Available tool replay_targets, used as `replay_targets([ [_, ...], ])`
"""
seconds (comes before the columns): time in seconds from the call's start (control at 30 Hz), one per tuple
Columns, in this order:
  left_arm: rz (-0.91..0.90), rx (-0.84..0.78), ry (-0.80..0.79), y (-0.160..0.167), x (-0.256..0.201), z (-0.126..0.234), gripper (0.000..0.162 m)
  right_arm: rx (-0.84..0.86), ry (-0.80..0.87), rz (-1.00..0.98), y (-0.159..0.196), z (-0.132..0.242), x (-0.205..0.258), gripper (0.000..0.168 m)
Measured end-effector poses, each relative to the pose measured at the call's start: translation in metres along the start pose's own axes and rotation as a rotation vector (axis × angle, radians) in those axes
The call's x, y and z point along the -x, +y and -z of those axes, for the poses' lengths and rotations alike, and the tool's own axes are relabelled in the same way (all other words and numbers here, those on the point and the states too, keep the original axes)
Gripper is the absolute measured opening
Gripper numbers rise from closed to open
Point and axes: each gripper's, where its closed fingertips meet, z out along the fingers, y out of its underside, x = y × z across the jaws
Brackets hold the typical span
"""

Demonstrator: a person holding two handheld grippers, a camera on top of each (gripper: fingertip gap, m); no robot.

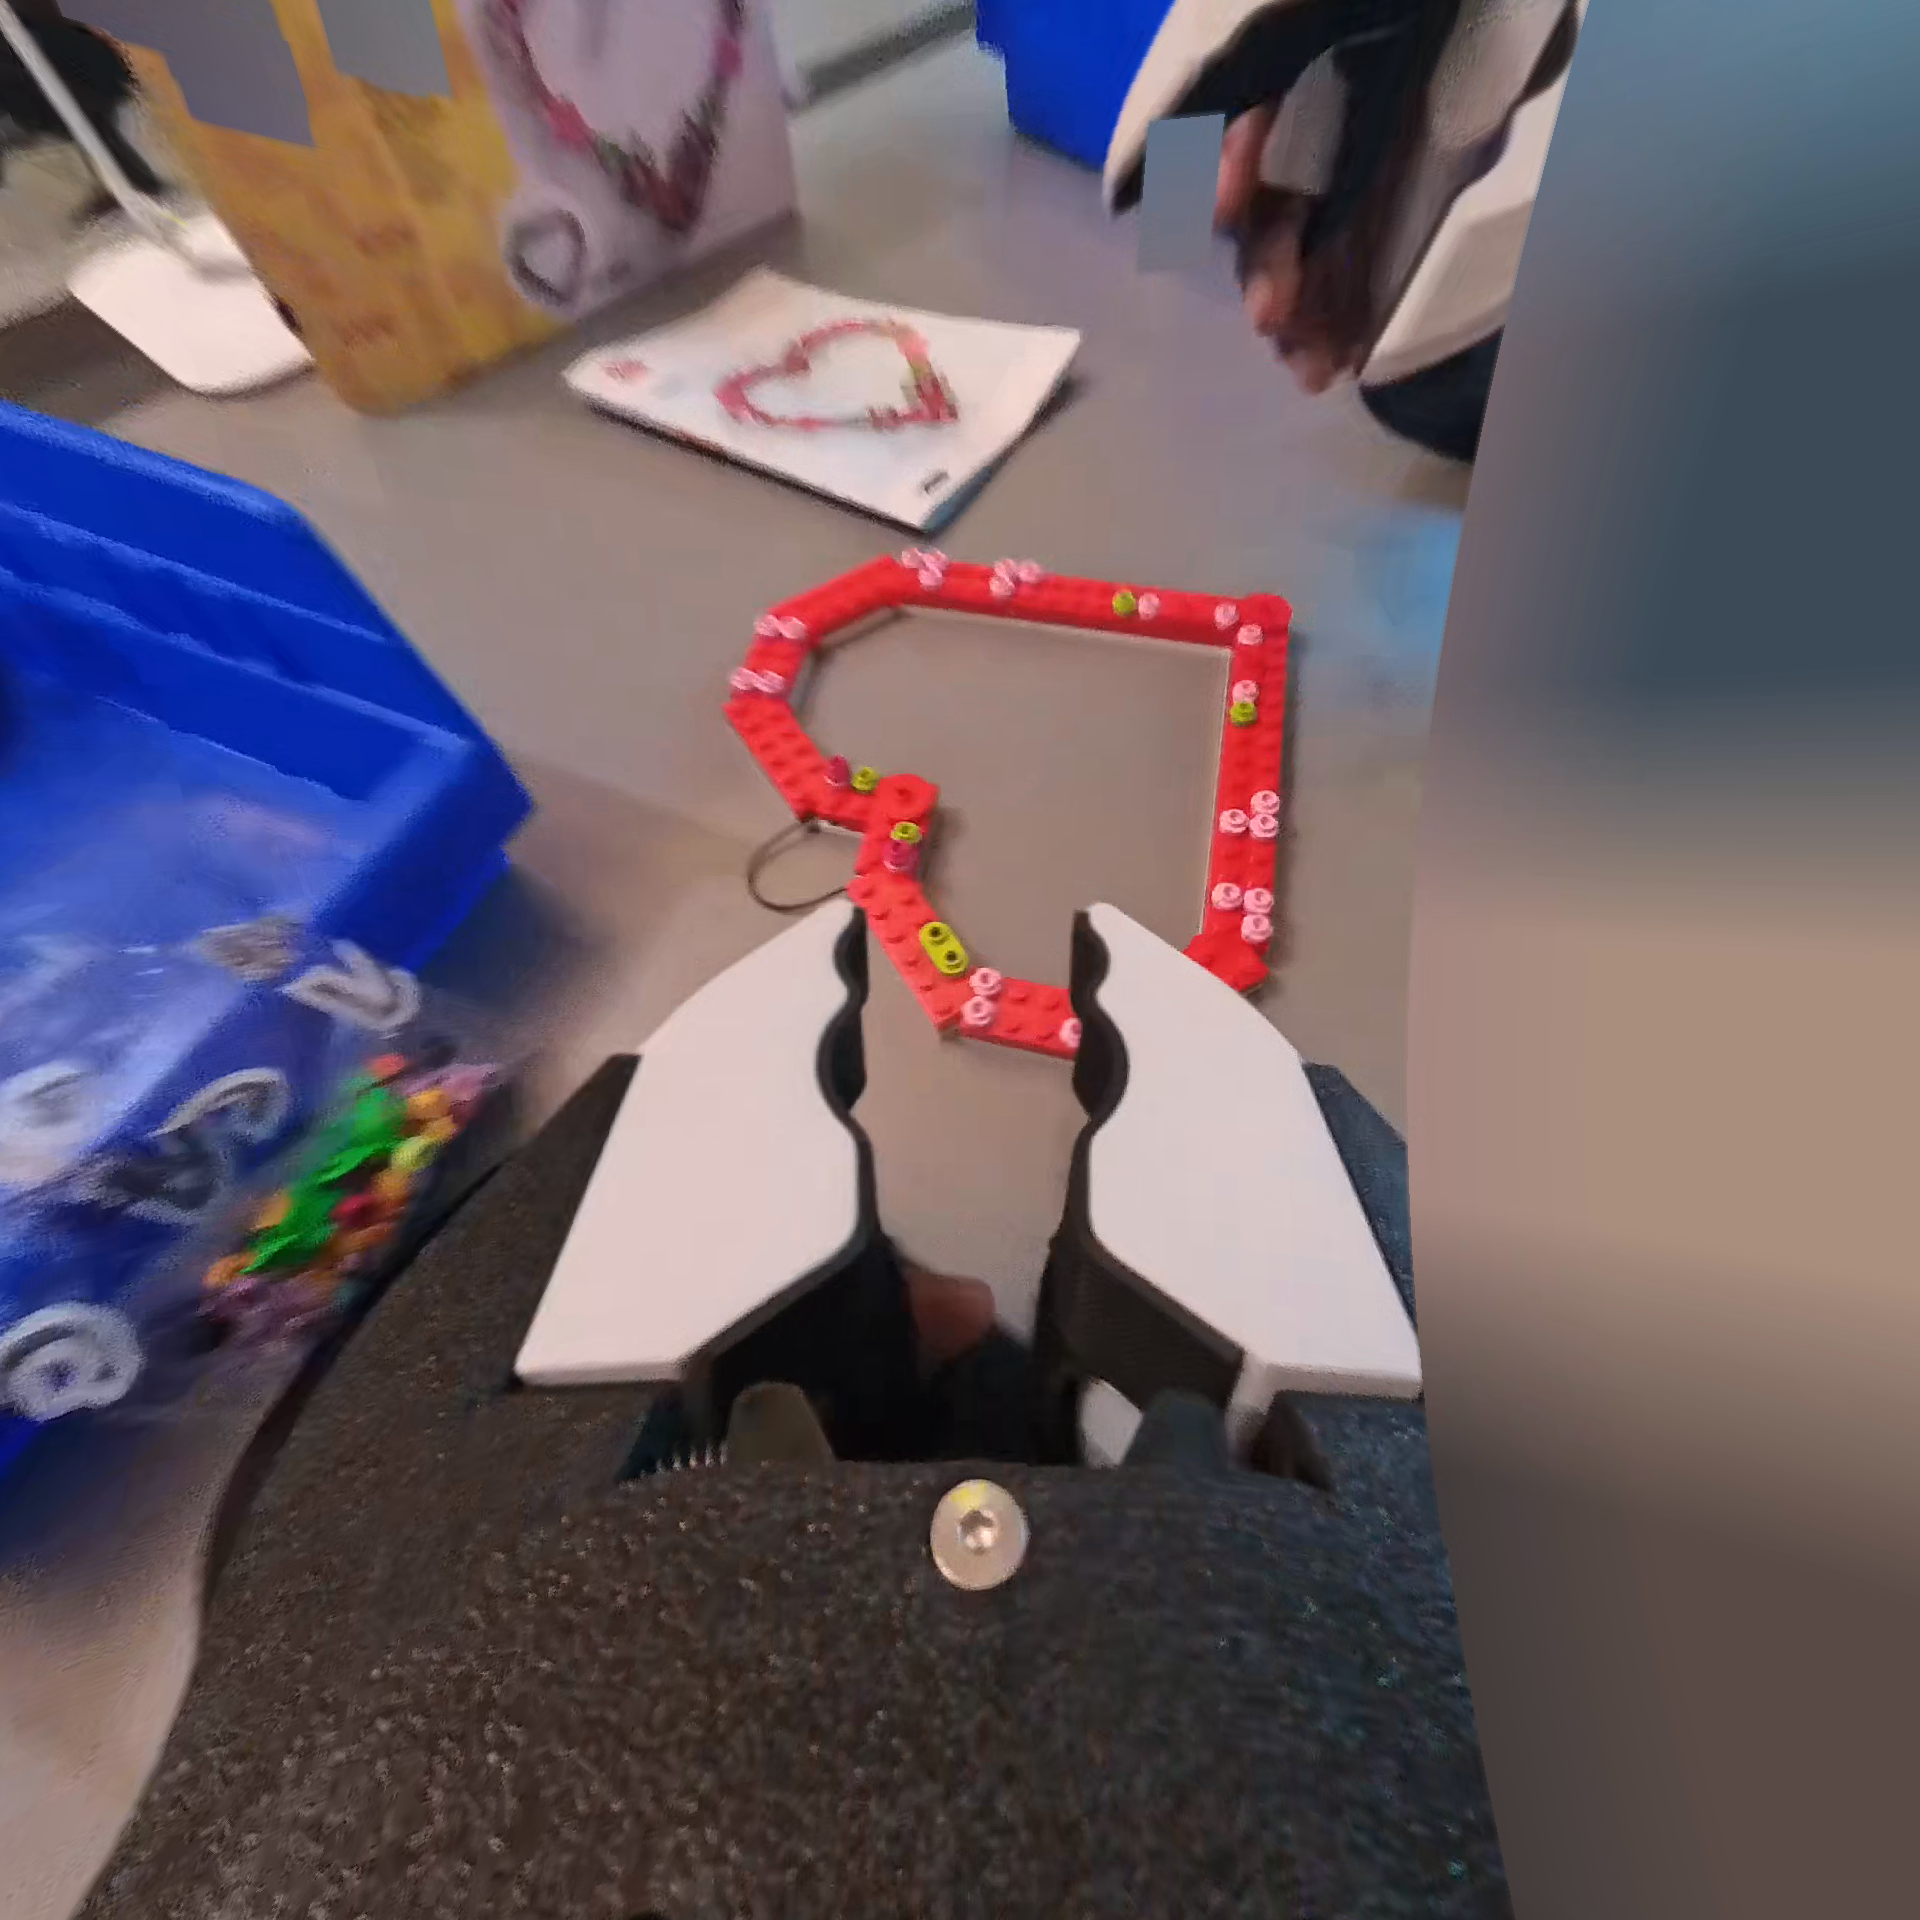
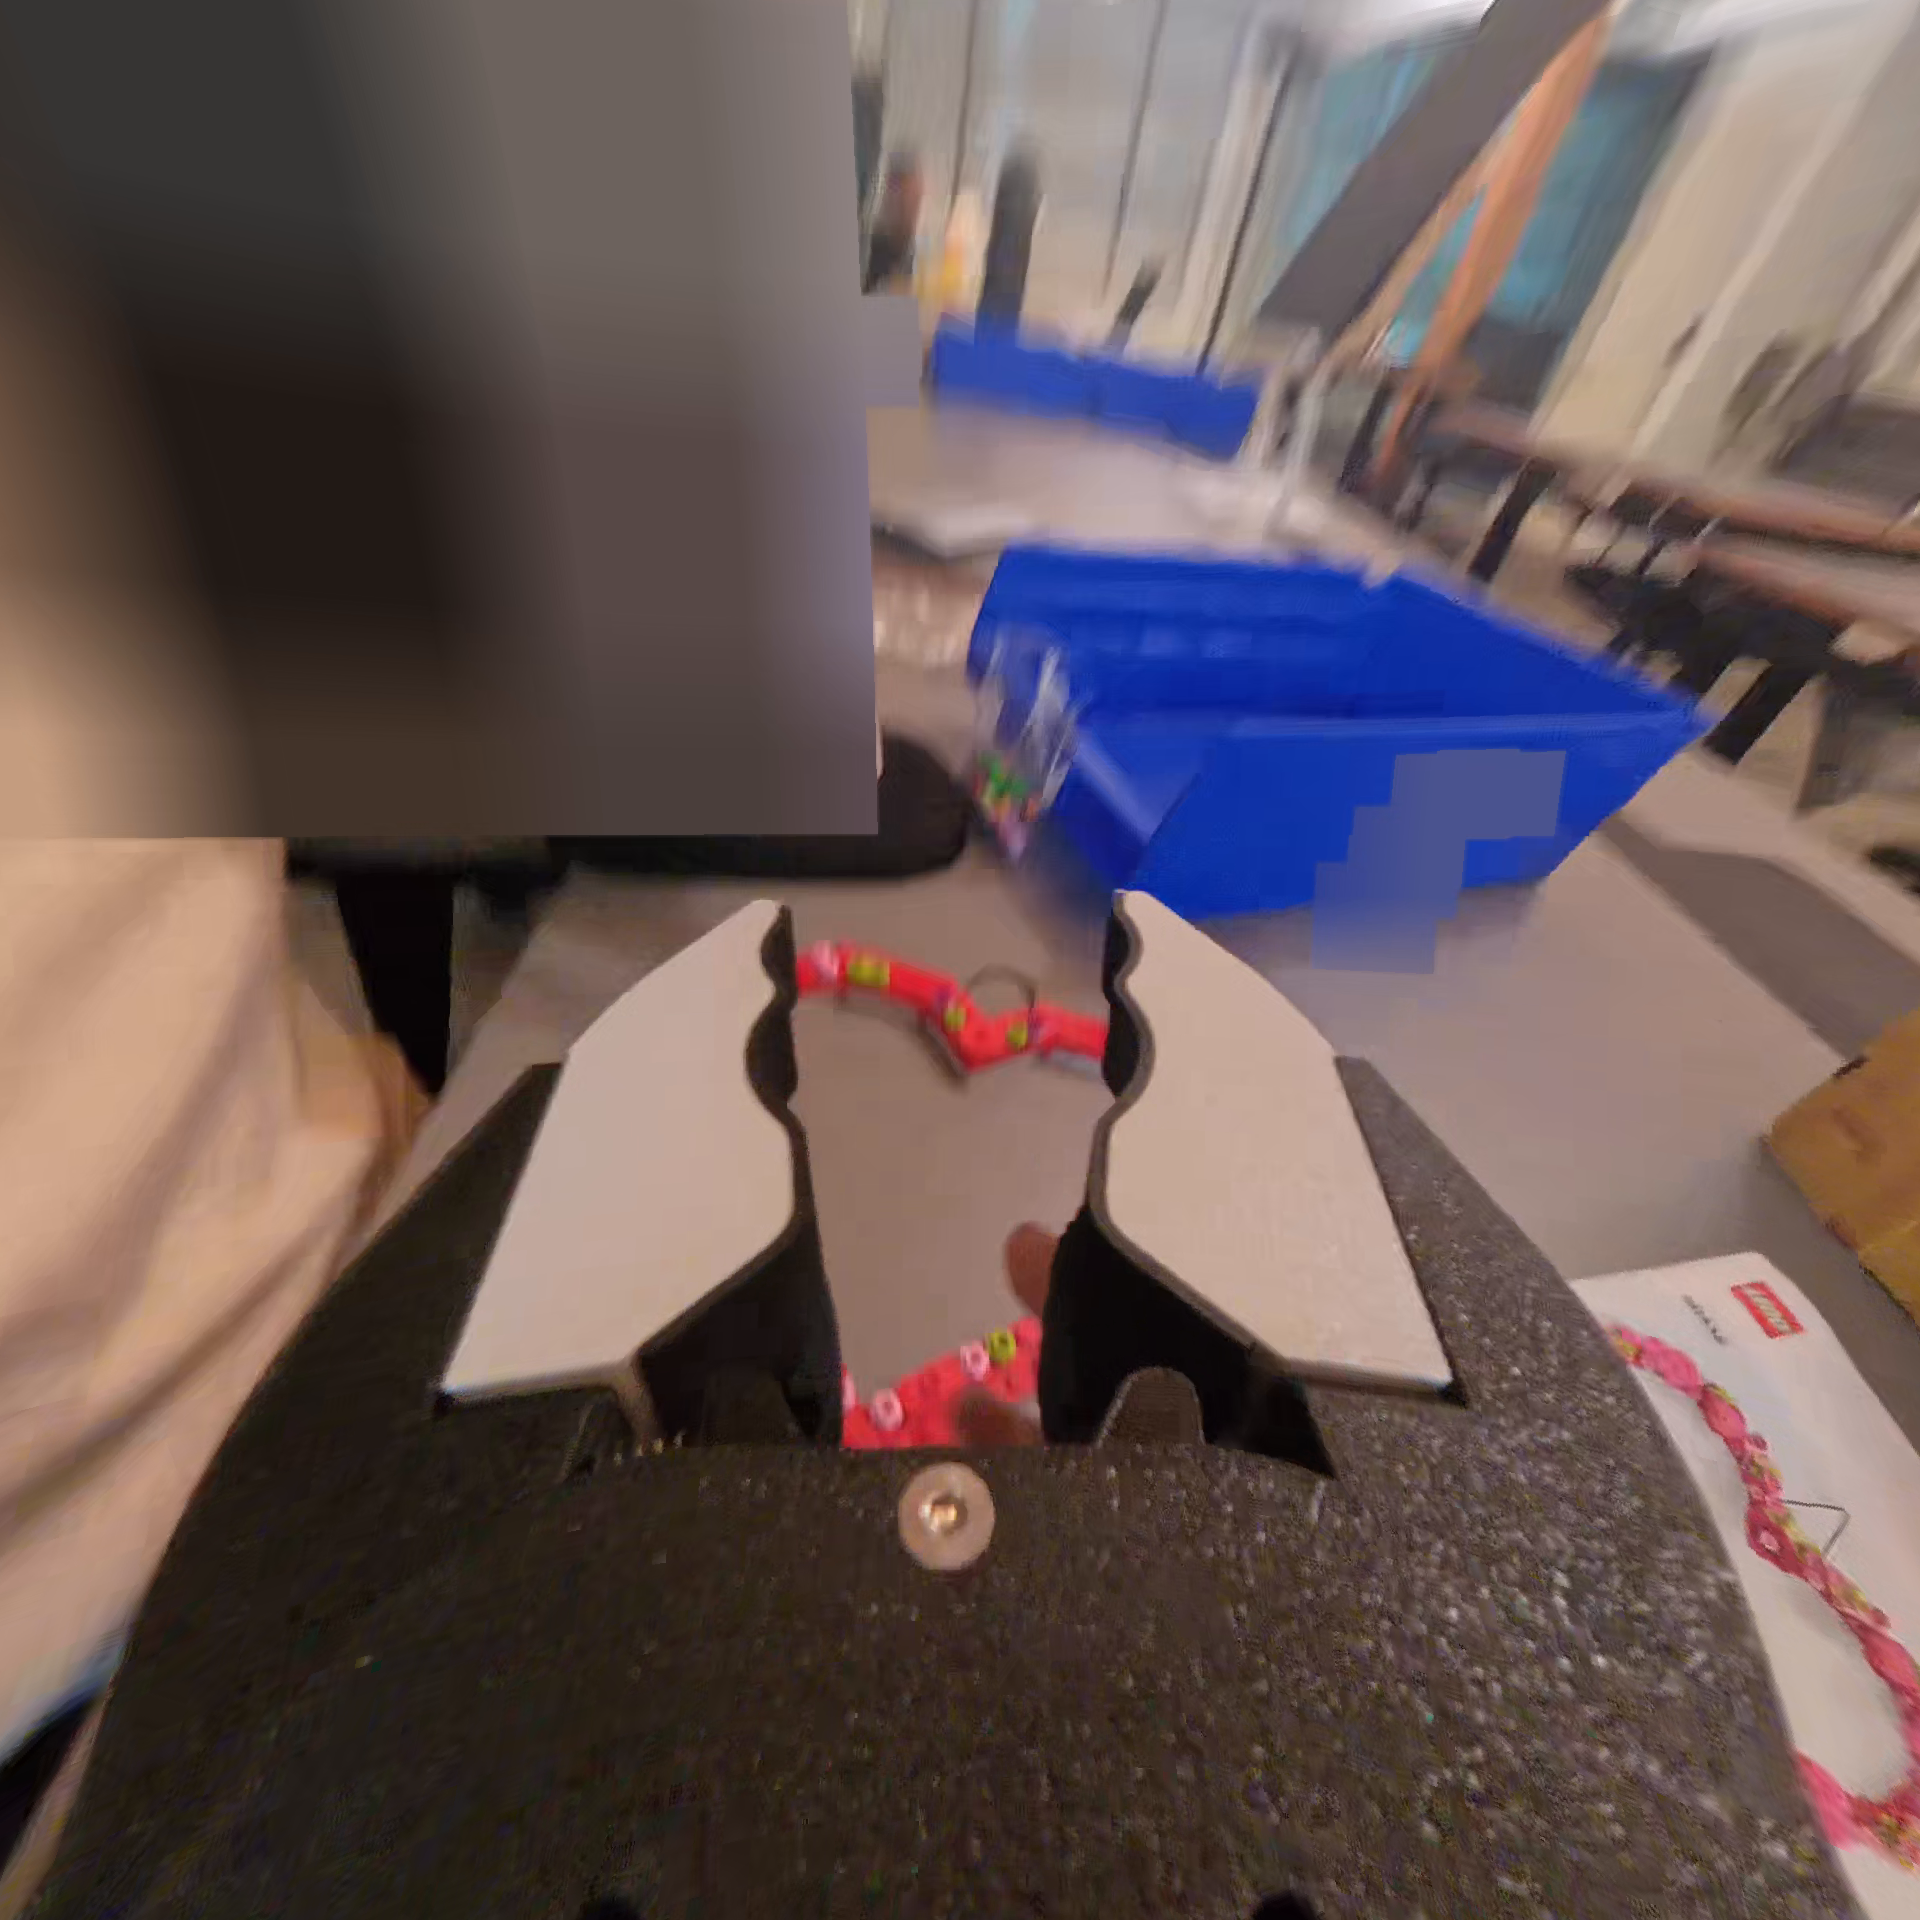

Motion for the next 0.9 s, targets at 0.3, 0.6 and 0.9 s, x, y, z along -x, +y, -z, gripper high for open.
replay_targets([
  [0.3, 0.045, 0.191, -0.091, 0.024, 0.019, -0.046, 0.019, 0.631, -0.409, 0.083, 0.076, -0.092, 0.004, 0.016],
  [0.6, 0.041, 0.259, -0.023, 0.033, 0.014, -0.054, 0.015, 0.648, -0.427, 0.131, 0.092, -0.106, 0.006, 0.005],
  [0.9, 0.056, 0.252, -0.015, 0.034, 0.014, -0.054, 0.015, 0.644, -0.441, 0.162, 0.096, -0.108, 0.008, 0.009],
])
